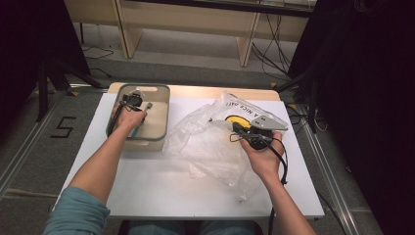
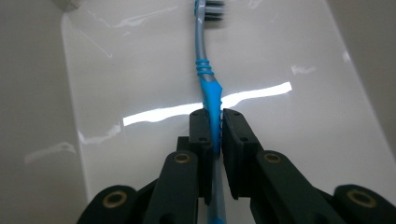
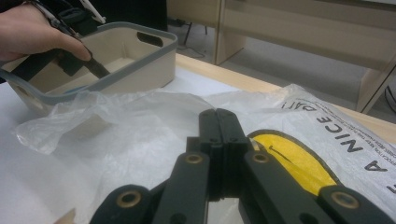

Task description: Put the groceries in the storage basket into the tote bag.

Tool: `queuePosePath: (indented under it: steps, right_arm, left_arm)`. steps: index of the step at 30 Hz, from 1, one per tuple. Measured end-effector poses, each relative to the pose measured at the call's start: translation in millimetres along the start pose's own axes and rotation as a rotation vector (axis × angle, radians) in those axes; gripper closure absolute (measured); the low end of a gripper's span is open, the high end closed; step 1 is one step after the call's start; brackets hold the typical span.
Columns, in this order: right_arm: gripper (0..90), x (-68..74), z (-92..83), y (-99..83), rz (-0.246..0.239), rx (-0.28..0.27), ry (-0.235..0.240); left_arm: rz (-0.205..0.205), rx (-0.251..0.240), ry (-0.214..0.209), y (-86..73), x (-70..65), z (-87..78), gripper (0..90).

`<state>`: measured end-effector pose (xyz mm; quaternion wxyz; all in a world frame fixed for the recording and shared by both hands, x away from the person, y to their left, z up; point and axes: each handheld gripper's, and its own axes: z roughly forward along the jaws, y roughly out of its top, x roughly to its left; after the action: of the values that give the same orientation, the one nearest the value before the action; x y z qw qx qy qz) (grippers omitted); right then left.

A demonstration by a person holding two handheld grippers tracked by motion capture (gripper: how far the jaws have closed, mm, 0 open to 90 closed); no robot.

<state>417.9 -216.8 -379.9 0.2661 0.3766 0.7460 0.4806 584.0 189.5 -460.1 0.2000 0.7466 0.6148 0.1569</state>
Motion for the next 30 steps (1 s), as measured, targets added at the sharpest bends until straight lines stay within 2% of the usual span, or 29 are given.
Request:
queuePosePath:
  steps: [9, 30]
  right_arm:
    - [90.0, 0.7, 0.8, -0.1, 0.0, 0.002, 0.0]
    - [90.0, 0.3, 0.7, 0.0, 0.003, 0.001, 0.001]
  left_arm:
    - [-0.002, -0.016, -0.003, 0.8, 0.3, -4.0, 82.3]
    - [-0.01, -0.126, -0.031, 4.0, -3.6, -21.6, 82.4]
